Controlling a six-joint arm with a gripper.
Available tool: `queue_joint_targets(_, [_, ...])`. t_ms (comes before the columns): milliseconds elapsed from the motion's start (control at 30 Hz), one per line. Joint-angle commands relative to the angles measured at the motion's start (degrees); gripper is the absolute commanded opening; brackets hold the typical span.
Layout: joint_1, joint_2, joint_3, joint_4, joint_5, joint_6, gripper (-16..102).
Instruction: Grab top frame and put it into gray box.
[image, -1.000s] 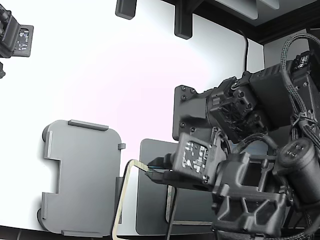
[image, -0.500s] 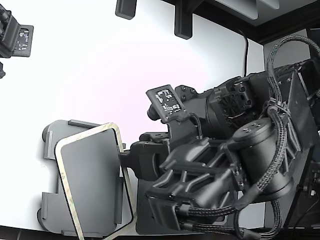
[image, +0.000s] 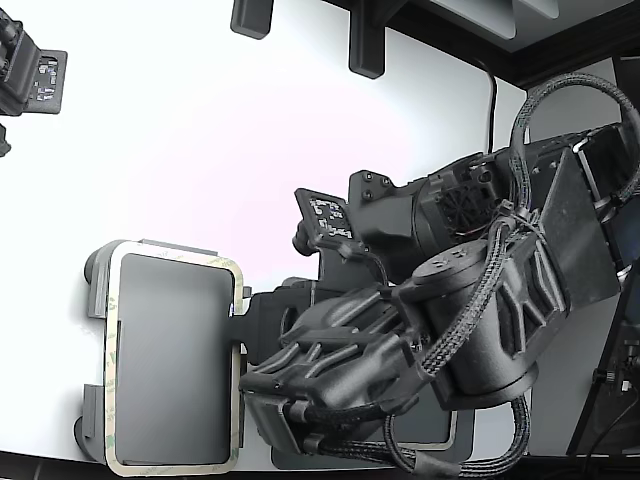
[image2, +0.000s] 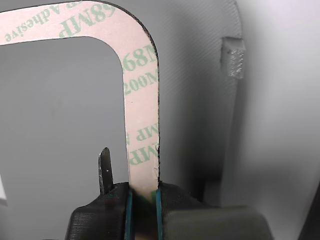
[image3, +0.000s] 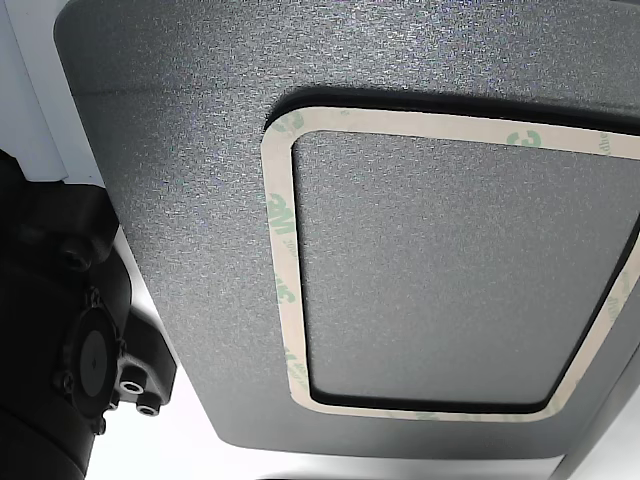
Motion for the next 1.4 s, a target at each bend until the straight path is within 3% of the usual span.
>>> queue_joint_targets(0, [-1.05,0.70,-1.32,0.62,-0.79,0.70,-12])
queue_joint_targets(300, [-1.14,-2.64,-2.29,0.62,-3.16,0.88,-12])
queue_joint_targets(1367, [-2.72,-2.11,-0.09,0.70,-4.31,0.18,-12])
